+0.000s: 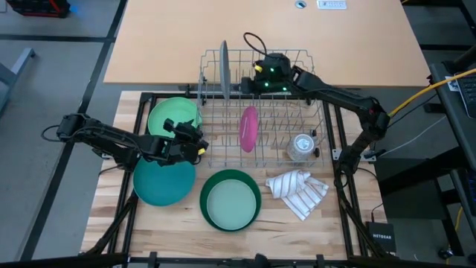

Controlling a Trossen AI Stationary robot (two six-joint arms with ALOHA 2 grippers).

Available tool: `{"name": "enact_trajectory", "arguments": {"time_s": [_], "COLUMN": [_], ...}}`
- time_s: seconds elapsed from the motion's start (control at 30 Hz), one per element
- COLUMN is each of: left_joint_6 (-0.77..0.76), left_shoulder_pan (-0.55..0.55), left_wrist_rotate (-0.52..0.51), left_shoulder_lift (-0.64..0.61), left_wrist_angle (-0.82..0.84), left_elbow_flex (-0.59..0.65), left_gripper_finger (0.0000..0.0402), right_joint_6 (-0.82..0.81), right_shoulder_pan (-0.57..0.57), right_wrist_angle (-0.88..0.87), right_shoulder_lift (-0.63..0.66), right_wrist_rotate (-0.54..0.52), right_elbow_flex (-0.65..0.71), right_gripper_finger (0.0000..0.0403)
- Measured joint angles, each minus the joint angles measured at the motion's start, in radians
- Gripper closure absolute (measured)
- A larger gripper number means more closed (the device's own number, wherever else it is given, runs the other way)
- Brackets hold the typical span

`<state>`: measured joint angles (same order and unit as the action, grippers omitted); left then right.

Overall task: Sort dishes
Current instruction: Put the light green plate in the dish rack

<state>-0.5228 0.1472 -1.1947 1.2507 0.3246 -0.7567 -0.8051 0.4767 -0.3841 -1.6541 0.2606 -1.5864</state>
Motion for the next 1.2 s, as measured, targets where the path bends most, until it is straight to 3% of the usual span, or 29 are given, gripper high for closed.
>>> {"name": "enact_trajectory", "arguments": {"time_s": [0.5,0.67,0.8,0.93,1.2], "left_joint_6": [0.012,-0.001,-0.041,-0.054,-0.051], "left_shoulder_pan": [0.153,0.211,0.254,0.292,0.333], "left_wrist_rotate": [0.293,0.399,0.422,0.444,0.436], "left_shoulder_lift": [0.0,0.0,0.0,0.001,0.0], "left_wrist_angle": [-0.063,-0.082,-0.082,-0.078,-0.079], "left_elbow_flex": [0.0,0.0,-0.001,0.0,0.0], "left_gripper_finger": [0.0281,0.0281,0.0281,0.0281,0.0281], "right_joint_6": [0.0,-0.032,-0.163,-0.398,-0.735], "right_shoulder_pan": [-0.346,-0.487,-0.617,-0.737,-0.901], "right_wrist_angle": [-0.142,-0.302,-0.435,-0.548,-0.571], "right_shoulder_lift": [0.085,0.084,0.073,0.045,-0.06], "right_wrist_rotate": [0.011,-0.14,-0.329,-0.477,-0.54], "right_elbow_flex": [-0.001,-0.001,-0.001,0.0,0.0], "right_gripper_finger": [0.024,0.024,0.024,0.024,0.024]}}
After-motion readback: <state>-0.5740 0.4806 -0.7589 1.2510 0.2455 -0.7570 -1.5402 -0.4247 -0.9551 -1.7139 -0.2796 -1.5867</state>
